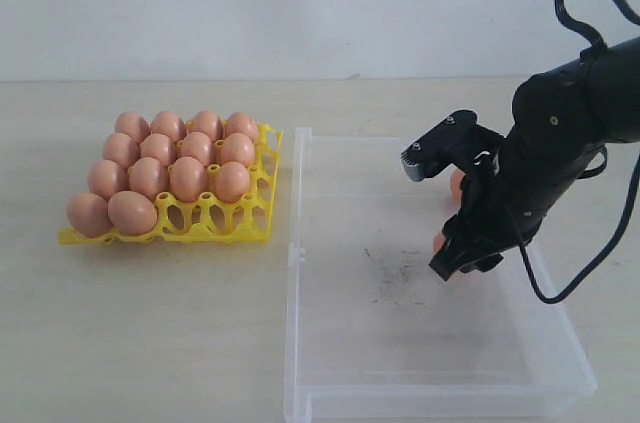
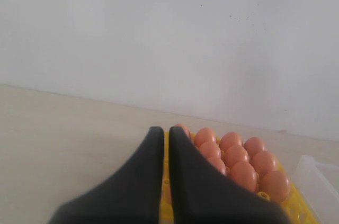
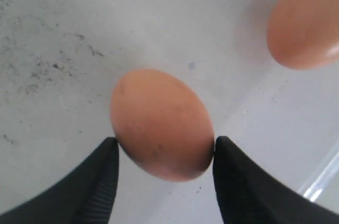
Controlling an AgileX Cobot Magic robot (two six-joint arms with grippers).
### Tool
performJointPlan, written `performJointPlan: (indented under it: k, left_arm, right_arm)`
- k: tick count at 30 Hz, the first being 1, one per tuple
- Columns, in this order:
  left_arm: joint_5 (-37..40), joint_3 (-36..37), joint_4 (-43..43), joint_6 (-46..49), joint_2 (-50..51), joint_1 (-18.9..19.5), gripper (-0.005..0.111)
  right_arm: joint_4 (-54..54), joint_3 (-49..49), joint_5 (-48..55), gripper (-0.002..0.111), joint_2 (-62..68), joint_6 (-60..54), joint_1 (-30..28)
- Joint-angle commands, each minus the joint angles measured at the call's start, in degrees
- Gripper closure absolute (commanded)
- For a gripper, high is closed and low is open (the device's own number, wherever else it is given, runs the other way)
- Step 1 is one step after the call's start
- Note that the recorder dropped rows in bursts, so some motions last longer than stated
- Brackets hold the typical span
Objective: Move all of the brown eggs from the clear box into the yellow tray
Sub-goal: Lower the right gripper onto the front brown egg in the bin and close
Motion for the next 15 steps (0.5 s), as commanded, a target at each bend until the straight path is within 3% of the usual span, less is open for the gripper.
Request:
performJointPlan:
  k: [1,15]
  left_arm:
    - [-0.32,-0.21,-0.03,-0.07,0.20,-0.22,0.103]
    - [-0.32,-0.21,-0.03,-0.07,0.20,-0.22,0.103]
  right_arm:
    - [-0.68,-0.22,-0.77,0.061,-0.08,-4.60,-0.16]
    - [-8.25,-0.22,-1.81,0.061,-0.18,-8.07,-0.16]
